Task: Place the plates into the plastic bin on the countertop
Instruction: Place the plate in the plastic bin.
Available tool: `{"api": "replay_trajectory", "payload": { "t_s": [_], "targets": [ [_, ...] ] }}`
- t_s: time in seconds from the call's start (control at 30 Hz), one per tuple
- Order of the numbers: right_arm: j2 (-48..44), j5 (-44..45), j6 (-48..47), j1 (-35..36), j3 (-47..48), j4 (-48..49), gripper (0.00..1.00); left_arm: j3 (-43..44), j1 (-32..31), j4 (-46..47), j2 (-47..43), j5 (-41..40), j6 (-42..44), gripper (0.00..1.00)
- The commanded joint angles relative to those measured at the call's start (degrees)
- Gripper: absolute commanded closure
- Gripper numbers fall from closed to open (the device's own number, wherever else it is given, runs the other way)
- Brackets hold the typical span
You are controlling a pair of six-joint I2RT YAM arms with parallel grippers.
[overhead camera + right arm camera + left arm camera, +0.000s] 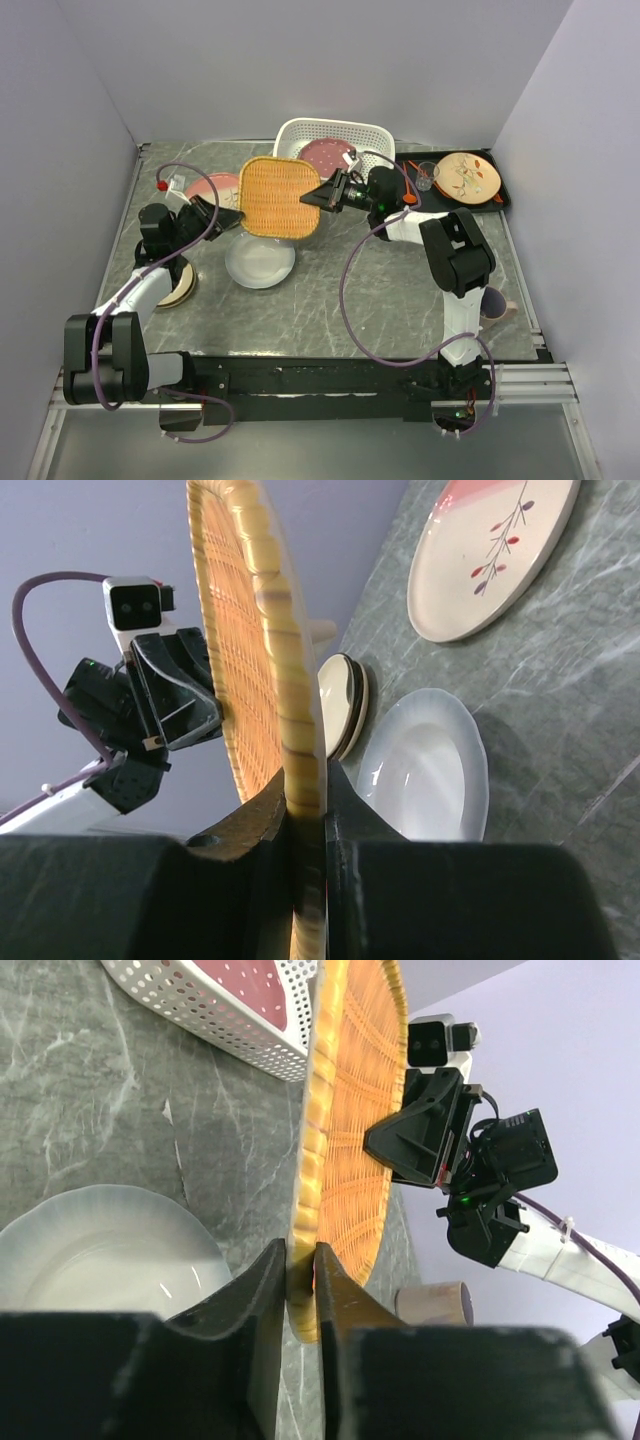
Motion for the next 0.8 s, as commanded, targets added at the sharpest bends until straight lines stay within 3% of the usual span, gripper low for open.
{"api": "replay_trajectory", "payload": {
  "t_s": [0.0,0.07,0.1,0.17,0.2,0.3,0.5,0.77],
  "targets": [
    [-0.18,-2.33,-2.68,1.89,-0.05,5.45,1.00,3.37,-1.16,1.93,-2.29,0.41,1.40,0.72],
    [-0.53,-2.42,-2.76,1.98,-0.13,5.54,1.00,3.46,-1.25,1.84,-2.20,0.49,1.58,0.63],
    [-0.71,-2.33,-2.93,1.98,-0.22,5.45,1.00,3.46,-1.25,1.84,-2.20,0.41,1.49,0.53],
    [-0.89,-2.33,-2.94,1.98,-0.48,5.37,1.00,3.38,-1.25,1.66,-2.29,0.14,1.84,0.42],
    [-1.15,-2.33,-3.11,1.89,-0.49,5.28,1.00,3.29,-1.25,1.49,-2.55,-0.21,2.01,0.30],
    [-1.68,-2.33,-3.46,1.89,-0.57,4.93,1.00,3.46,-1.34,-0.26,-3.25,-1.44,3.59,0.14],
    [-2.21,-2.42,-3.73,1.89,-0.49,4.22,1.00,4.16,-1.60,-2.82,-3.43,-2.41,5.53,0.02],
    [-2.82,-2.16,-4.69,1.89,-0.13,2.55,1.00,4.43,-1.60,-3.96,-3.17,-3.55,6.76,0.01]
  ]
}}
